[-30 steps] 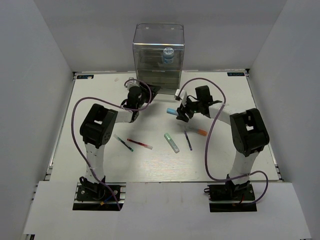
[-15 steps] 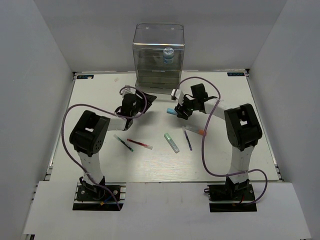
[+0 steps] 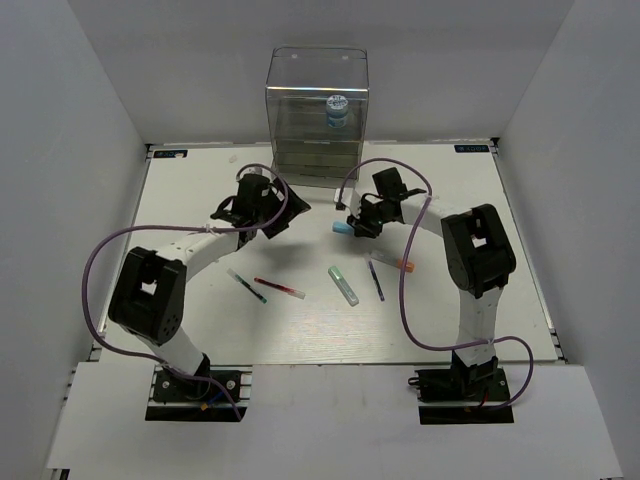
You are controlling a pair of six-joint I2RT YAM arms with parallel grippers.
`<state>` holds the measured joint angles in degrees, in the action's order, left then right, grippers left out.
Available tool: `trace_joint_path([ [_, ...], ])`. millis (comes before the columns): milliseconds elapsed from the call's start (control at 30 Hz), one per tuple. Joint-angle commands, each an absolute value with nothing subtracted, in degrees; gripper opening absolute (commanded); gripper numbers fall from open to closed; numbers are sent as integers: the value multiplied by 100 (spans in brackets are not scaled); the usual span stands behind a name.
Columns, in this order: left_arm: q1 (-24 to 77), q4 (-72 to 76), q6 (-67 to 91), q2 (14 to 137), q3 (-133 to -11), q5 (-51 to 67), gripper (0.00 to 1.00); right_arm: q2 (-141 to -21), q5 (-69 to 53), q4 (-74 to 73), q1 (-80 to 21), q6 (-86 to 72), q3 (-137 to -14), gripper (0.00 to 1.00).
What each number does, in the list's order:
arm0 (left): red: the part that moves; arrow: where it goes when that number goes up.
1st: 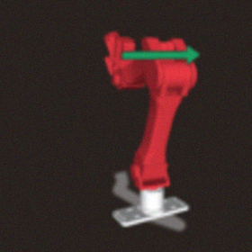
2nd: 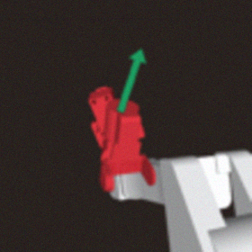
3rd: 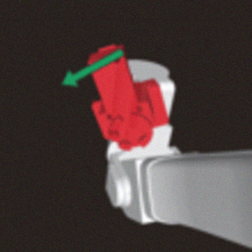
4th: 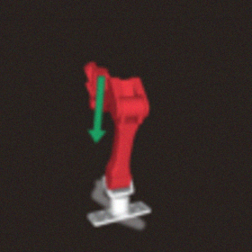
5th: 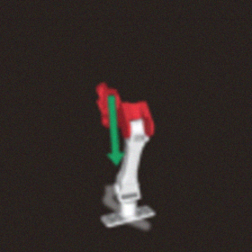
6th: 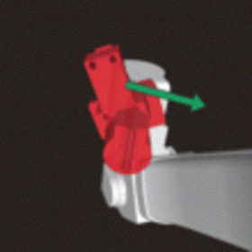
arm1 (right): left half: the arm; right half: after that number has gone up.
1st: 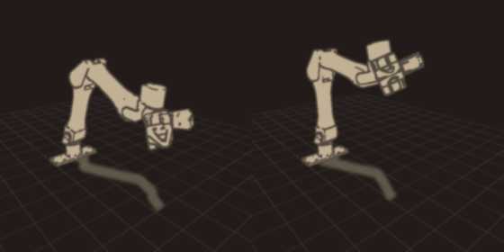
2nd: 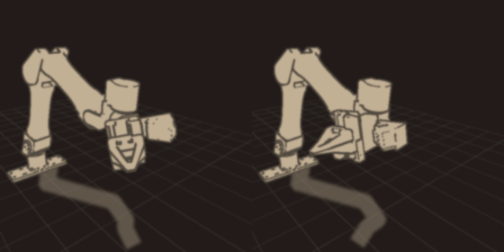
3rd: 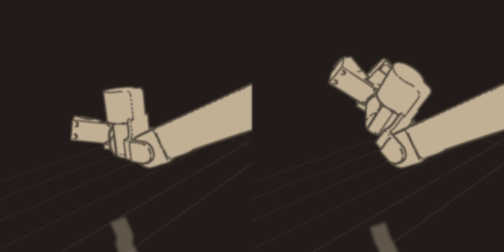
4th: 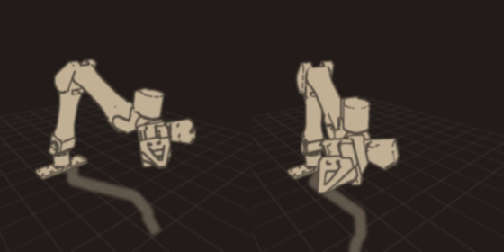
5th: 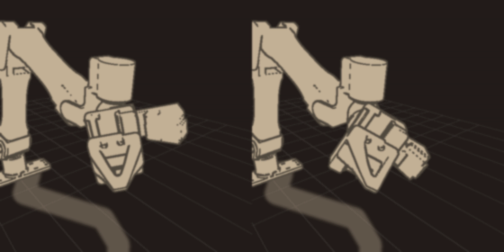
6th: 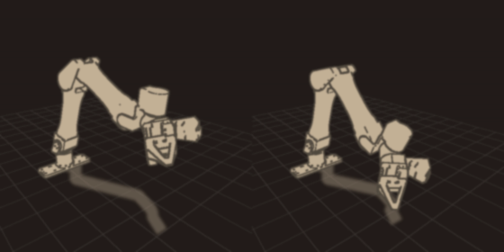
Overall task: Sort the stationery into containers
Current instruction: Pick up the pen from the center of the board, then place the pen in the drawer.
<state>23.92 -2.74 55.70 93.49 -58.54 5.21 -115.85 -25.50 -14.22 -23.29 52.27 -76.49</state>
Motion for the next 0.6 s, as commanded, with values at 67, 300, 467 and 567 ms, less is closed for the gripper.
trace_joint_path([
  [67, 2461, -1959, 5343, 8869, -6179, 387, 93, -10988, -3040, -2293, -2329, 5642, -8050, 0],
  [300, 2583, -2469, 6213, 8982, -6379, 799, 100, -10994, -3323, -2312, -2417, 5265, -9699, 0],
  [467, 2707, -3004, 6811, 9386, -6854, 861, 100, -11644, -2910, -2224, -2426, 5264, -10790, 0],
  [567, 2812, -3690, 6934, 9851, -7547, 861, 100, -12066, -2681, -2136, -2452, 5519, -11240, 0],
])
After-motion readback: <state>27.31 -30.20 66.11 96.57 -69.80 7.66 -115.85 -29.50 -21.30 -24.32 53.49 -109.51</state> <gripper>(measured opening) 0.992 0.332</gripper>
